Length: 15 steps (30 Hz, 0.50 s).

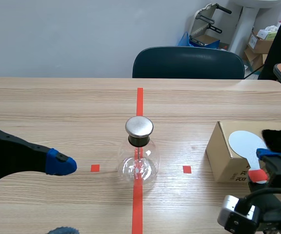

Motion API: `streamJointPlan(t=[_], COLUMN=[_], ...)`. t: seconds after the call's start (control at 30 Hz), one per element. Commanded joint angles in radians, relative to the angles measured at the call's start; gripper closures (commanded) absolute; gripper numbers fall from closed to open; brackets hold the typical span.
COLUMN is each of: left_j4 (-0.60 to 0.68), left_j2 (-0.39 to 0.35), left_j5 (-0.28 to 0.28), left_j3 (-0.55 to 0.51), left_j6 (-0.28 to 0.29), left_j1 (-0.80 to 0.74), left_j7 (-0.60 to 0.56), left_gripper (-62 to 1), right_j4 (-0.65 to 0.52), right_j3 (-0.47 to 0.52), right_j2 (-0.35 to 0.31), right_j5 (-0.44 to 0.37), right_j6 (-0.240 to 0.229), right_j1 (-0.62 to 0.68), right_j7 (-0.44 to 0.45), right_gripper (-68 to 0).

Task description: Do the electroscope experiment

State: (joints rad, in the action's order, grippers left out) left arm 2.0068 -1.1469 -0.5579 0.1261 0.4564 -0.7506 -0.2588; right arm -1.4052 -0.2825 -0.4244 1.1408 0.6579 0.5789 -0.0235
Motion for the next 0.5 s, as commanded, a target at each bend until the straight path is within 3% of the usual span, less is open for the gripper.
streamJointPlan(t=[0.0, 0.1, 0.23, 0.47], left_j4=[0.023, 0.023, 0.023, 0.023], left_j2=[0.009, 0.018, 0.019, 0.019], left_j5=[-0.007, -0.006, -0.006, 0.0], left_j3=[0.005, 0.005, 0.005, 0.005], left_j6=[0.003, 0.003, 0.003, 0.003], left_j1=[-0.002, -0.002, -0.002, -0.002], left_j7=[-0.01, -0.006, -0.003, -0.001], left_gripper=[-45.2, -45.2, -45.2, -45.2], right_j4=[-0.011, -0.011, -0.011, -0.011], right_j3=[0.013, 0.013, 0.013, 0.013], right_j2=[-0.013, -0.014, -0.014, -0.016], right_j5=[0.004, 0.005, 0.008, 0.008], right_j6=[0.009, 0.009, 0.009, 0.008], right_j1=[-0.008, -0.008, -0.008, -0.008], right_j7=[0.003, -0.001, -0.001, -0.001], right_gripper=[-23.6, -16.8, -2.5, -1.1])
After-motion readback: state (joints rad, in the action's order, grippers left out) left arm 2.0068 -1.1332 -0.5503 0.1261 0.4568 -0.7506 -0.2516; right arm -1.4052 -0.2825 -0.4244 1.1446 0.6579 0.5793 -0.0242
